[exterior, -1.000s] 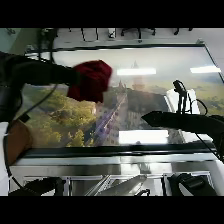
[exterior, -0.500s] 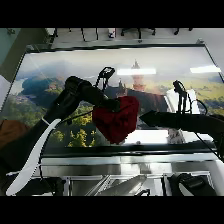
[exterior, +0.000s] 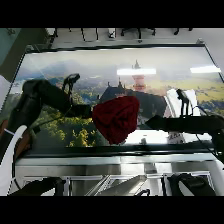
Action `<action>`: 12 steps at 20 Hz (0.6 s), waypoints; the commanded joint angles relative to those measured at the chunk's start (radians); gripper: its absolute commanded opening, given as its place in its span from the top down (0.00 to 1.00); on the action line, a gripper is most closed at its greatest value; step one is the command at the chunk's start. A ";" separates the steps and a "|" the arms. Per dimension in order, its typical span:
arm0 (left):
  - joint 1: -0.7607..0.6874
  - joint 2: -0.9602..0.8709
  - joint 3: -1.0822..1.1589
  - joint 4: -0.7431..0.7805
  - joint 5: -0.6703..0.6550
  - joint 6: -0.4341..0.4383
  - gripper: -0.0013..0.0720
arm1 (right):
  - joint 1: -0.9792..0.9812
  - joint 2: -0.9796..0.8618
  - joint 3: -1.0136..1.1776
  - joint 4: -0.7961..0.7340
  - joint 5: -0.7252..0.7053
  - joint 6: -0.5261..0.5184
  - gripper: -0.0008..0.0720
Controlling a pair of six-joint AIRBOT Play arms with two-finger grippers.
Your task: Fold the shirts.
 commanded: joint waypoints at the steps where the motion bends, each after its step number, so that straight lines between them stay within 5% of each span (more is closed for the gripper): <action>1: 0.018 0.087 -0.362 -0.187 -0.327 0.055 0.11 | 0.059 -0.066 -0.128 0.074 0.134 -0.037 0.28; 4: -0.002 0.019 -0.482 -0.339 -0.525 0.119 0.11 | 0.121 -0.218 -0.125 0.174 0.272 -0.092 0.30; 9: -0.068 -0.168 -0.378 -0.336 -0.573 0.124 0.11 | 0.240 -0.493 0.017 0.187 0.320 -0.092 0.30; 10: -0.076 -0.199 -0.343 -0.331 -0.567 0.124 0.20 | 0.261 -0.540 0.050 0.187 0.320 -0.092 0.30; 12: -0.080 -0.245 -0.293 -0.328 -0.555 0.128 0.82 | 0.284 -0.610 0.099 0.187 0.319 -0.092 0.33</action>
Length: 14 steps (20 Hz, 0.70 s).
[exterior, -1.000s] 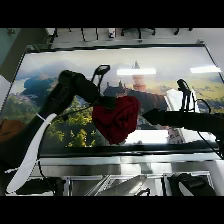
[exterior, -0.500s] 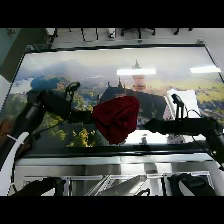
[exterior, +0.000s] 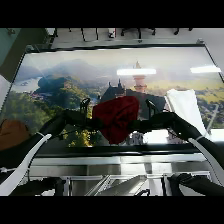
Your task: Fold the shirts.
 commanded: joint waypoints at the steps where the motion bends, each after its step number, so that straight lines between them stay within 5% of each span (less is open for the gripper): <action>1: -0.017 -0.089 0.076 -0.011 -0.014 0.017 0.93 | 0.052 -0.138 0.085 0.013 0.018 -0.007 0.65; 2: -0.011 -0.100 0.091 -0.006 -0.003 0.018 0.96 | 0.053 -0.143 0.092 0.013 0.013 -0.020 0.96; 9: 0.145 0.159 0.137 0.080 0.068 0.015 0.96 | -0.134 0.054 0.181 -0.056 -0.225 -0.040 0.96; 14: 0.259 0.420 0.420 0.082 0.159 -0.003 0.96 | -0.281 0.332 0.505 0.014 -0.311 -0.080 0.96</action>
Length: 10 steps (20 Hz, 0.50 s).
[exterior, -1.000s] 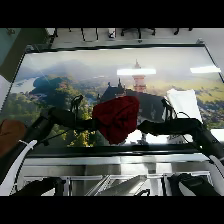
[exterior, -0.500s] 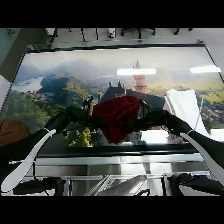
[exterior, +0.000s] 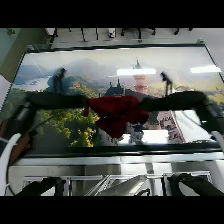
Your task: Fold the shirts.
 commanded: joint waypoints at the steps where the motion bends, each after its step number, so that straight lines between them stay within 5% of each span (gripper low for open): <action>1: 0.076 0.172 0.241 0.006 0.056 -0.021 0.96 | -0.088 0.168 0.257 0.022 -0.088 -0.016 0.96; 6: 0.269 0.288 0.739 0.016 0.077 -0.056 0.96 | -0.173 0.238 0.740 0.010 -0.127 -0.016 0.96; 10: 0.584 0.299 1.002 0.011 0.123 -0.066 0.96 | -0.192 0.237 0.945 -0.034 -0.106 -0.015 0.96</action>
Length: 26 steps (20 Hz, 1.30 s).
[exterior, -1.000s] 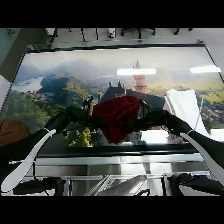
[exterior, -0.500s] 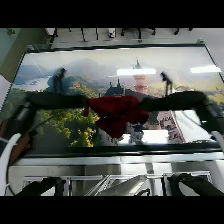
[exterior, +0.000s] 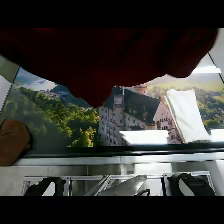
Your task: Fold the shirts.
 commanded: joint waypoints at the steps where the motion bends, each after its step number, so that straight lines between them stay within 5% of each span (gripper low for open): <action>1: 0.268 0.019 0.188 -0.005 0.061 -0.018 0.96 | -0.019 0.010 0.149 -0.032 -0.010 0.005 0.96; 4: 0.386 0.019 0.030 -0.111 0.089 -0.015 0.96 | -0.018 -0.051 0.125 -0.027 -0.153 0.031 0.96; 8: 0.242 -0.006 -0.372 -0.105 0.127 0.111 0.96 | 0.038 -0.151 -0.133 -0.020 -0.251 0.029 0.96; 11: 0.020 -0.083 -0.707 -0.096 0.098 0.216 0.96 | 0.140 -0.222 -0.497 -0.026 -0.116 -0.012 0.96; 15: -0.191 -0.266 -1.028 -0.008 -0.110 0.227 0.96 | 0.208 -0.406 -0.879 -0.022 0.186 -0.026 0.96; 21: -0.245 -0.528 -1.049 0.004 -0.141 0.227 0.96 | 0.195 -0.665 -0.874 -0.018 0.272 -0.022 0.94; 22: -0.245 -0.545 -1.023 0.005 -0.125 0.227 0.96 | 0.174 -0.657 -0.845 -0.016 0.238 -0.021 0.81; 23: -0.243 -0.555 -0.995 0.006 -0.107 0.227 0.96 | 0.147 -0.640 -0.810 -0.016 0.188 -0.017 0.49; 24: -0.243 -0.557 -0.968 0.005 -0.095 0.227 0.96 | 0.115 -0.616 -0.774 -0.017 0.122 0.004 0.35; 26: -0.243 -0.556 -0.919 0.006 -0.076 0.227 0.96 | 0.052 -0.538 -0.742 -0.017 0.010 0.036 0.35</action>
